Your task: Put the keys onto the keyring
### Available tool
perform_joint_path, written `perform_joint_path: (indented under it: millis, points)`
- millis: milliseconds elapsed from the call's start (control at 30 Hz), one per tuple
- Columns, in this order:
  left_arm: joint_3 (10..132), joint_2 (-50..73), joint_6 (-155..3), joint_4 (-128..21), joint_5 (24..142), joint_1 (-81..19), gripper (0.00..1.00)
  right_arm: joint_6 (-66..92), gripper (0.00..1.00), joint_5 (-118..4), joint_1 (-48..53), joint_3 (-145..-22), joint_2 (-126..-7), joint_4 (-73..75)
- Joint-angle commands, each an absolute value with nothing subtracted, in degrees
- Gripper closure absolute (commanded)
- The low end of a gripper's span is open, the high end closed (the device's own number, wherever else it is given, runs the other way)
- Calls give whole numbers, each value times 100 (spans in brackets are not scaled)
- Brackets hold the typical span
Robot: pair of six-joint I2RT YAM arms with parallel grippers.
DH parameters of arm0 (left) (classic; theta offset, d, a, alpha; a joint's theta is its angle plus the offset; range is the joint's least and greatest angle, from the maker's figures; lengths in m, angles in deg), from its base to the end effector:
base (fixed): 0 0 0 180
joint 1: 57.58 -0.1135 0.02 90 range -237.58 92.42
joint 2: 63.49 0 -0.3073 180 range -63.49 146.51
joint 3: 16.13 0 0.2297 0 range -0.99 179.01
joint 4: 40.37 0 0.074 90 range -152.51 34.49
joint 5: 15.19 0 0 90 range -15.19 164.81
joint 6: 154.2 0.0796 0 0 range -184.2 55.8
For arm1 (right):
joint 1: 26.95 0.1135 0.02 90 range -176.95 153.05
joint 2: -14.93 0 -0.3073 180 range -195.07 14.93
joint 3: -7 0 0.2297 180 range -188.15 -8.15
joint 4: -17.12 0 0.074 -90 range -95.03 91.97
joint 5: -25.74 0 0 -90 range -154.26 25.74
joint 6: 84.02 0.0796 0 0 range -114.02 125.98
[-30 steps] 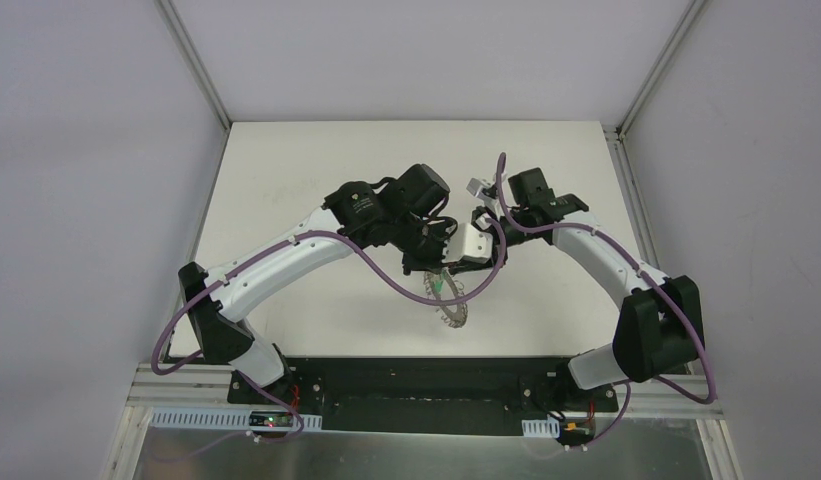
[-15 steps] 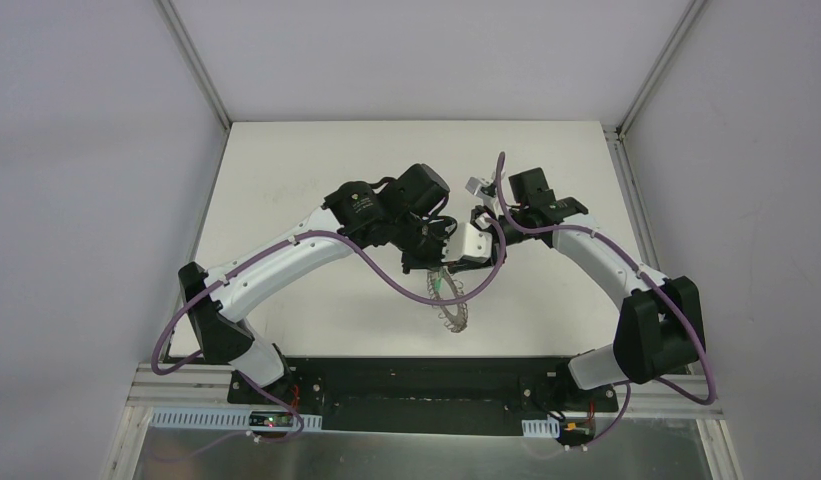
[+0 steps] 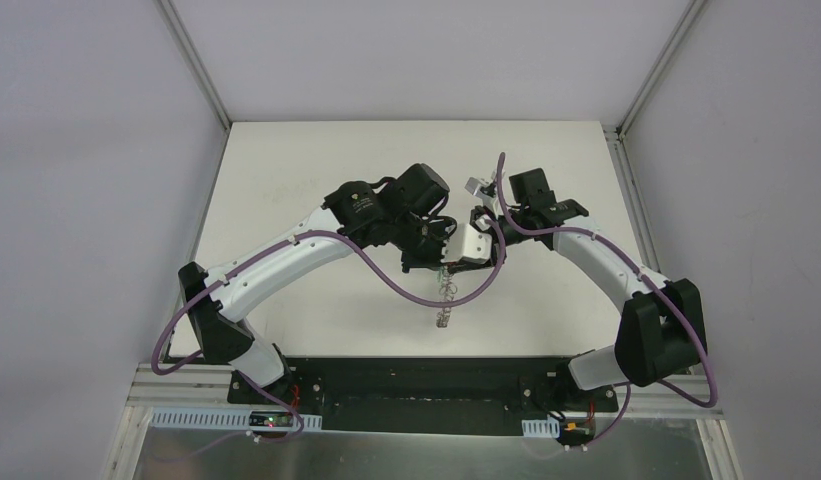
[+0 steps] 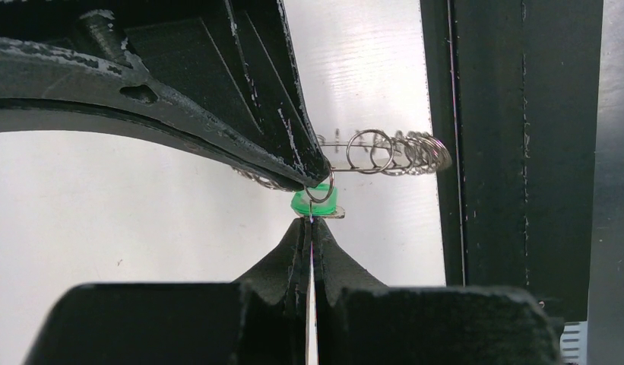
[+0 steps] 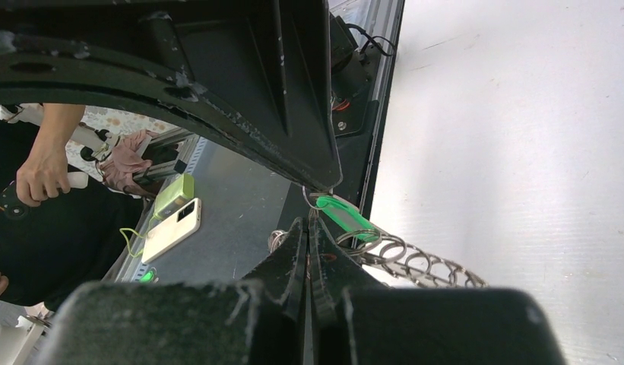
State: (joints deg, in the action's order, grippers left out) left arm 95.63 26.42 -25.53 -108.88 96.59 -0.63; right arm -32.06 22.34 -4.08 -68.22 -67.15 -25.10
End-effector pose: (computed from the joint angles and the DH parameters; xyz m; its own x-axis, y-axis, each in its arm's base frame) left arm 0.1575 -0.2963 0.3987 0.2634 0.6590 -0.7045 0.9640 -0.1522 0.2181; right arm 0.2062 0.1732 0.3309 -0.1629 -0.1084 -0.9807 -0.9217 -0.3381 0.1904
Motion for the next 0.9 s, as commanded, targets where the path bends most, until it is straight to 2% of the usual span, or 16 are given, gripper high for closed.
perform_joint_path:
  millis: [0,500,867]
  points:
    - [9560,2583,-2382,-10913,9613,-65,100,-3094,100,3066,-358,-6841,-6479,-2358]
    - [9371,2547,-2333,-10984,9955,-30,100,-3085,100,3068,-384,-6956,-6622,-2418]
    - [9467,2572,-2411,-10899,9704,3,100,-2935,100,3068,-401,-6993,-6718,-2408]
